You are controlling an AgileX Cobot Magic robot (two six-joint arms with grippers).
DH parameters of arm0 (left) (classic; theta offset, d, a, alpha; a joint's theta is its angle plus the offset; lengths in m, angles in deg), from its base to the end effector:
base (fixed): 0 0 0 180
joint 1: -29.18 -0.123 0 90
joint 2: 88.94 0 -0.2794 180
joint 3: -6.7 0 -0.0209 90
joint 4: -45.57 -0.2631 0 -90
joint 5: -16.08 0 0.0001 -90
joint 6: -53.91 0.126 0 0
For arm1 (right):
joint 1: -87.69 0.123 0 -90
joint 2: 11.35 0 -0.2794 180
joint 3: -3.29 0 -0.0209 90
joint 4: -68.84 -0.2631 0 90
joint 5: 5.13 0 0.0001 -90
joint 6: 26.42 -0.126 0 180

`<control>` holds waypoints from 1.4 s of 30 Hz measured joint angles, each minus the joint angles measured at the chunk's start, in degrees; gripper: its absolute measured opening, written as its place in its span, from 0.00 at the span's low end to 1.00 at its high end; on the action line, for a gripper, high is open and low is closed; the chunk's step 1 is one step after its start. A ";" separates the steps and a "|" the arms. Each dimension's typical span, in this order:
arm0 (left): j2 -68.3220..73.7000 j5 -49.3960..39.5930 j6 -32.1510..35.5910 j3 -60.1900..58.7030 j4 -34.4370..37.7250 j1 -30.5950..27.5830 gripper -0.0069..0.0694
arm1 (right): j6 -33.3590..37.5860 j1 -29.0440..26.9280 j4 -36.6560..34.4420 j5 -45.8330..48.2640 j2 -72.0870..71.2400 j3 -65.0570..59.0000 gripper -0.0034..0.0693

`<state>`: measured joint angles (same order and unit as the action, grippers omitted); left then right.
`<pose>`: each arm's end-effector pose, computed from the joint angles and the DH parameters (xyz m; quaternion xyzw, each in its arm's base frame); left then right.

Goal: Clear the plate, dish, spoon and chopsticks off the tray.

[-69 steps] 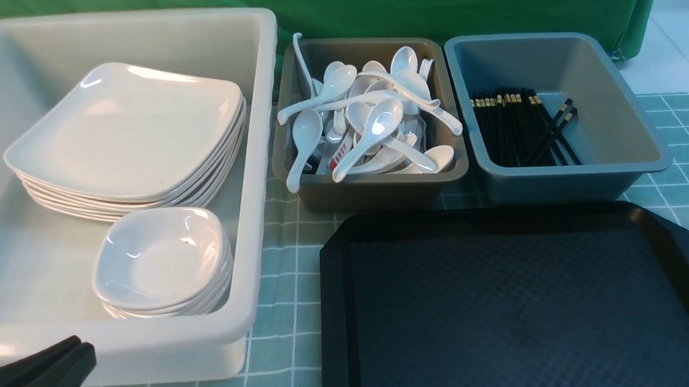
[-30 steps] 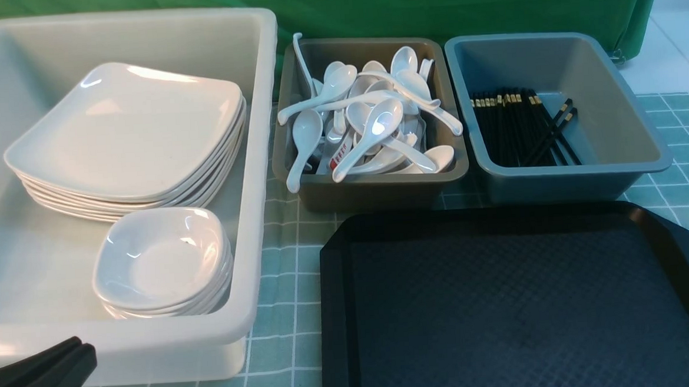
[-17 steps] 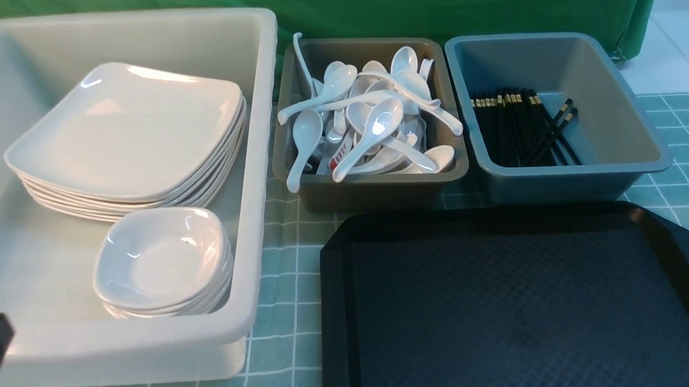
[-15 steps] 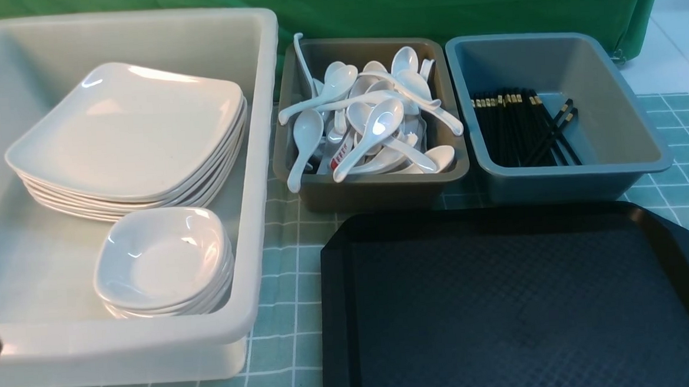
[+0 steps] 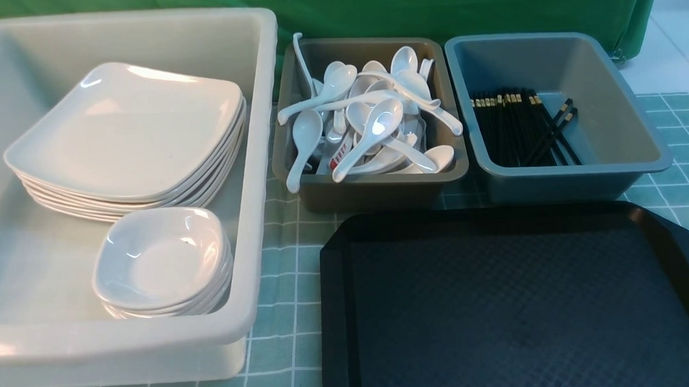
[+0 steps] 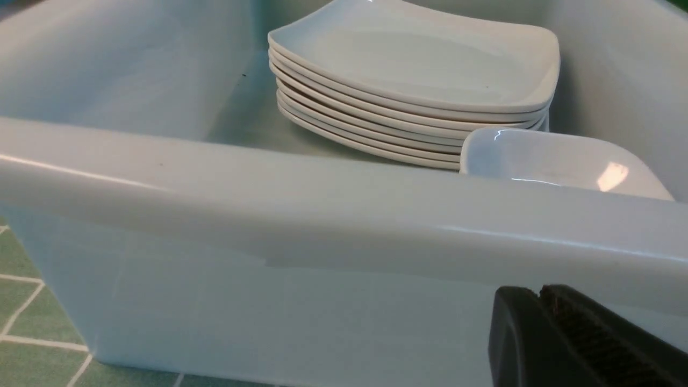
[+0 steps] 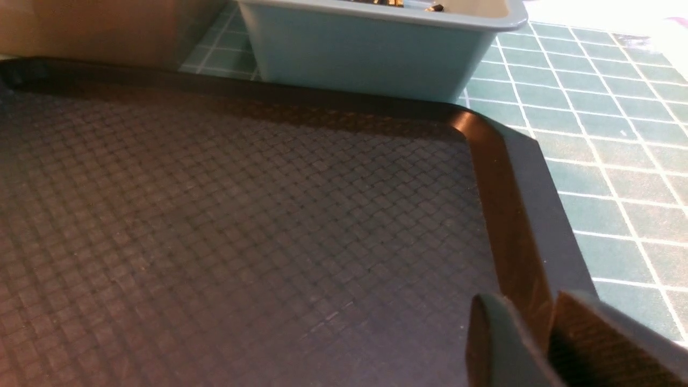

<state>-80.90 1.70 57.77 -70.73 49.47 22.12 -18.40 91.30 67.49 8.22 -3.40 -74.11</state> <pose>0.1075 0.0112 0.1821 -0.0411 0.7639 0.0337 0.6431 0.1081 0.0075 0.1847 -0.0700 0.7554 -0.0155 0.6513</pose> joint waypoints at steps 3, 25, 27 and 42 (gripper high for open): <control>0.00 0.00 0.00 0.00 -0.19 0.00 0.11 | 0.00 0.00 0.00 0.00 0.00 0.00 0.32; 0.00 0.16 -0.03 0.00 -0.42 0.00 0.11 | -0.06 0.00 0.00 0.05 0.00 0.00 0.36; 0.00 0.16 -0.03 0.00 -0.42 0.00 0.11 | -0.06 0.00 0.00 0.05 0.00 0.00 0.37; 0.00 0.16 -0.03 0.00 -0.42 0.00 0.11 | -0.06 0.00 0.00 0.05 0.00 0.00 0.38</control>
<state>-80.90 1.86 57.75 -70.73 49.05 22.12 -18.47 91.30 67.49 8.27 -3.40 -74.11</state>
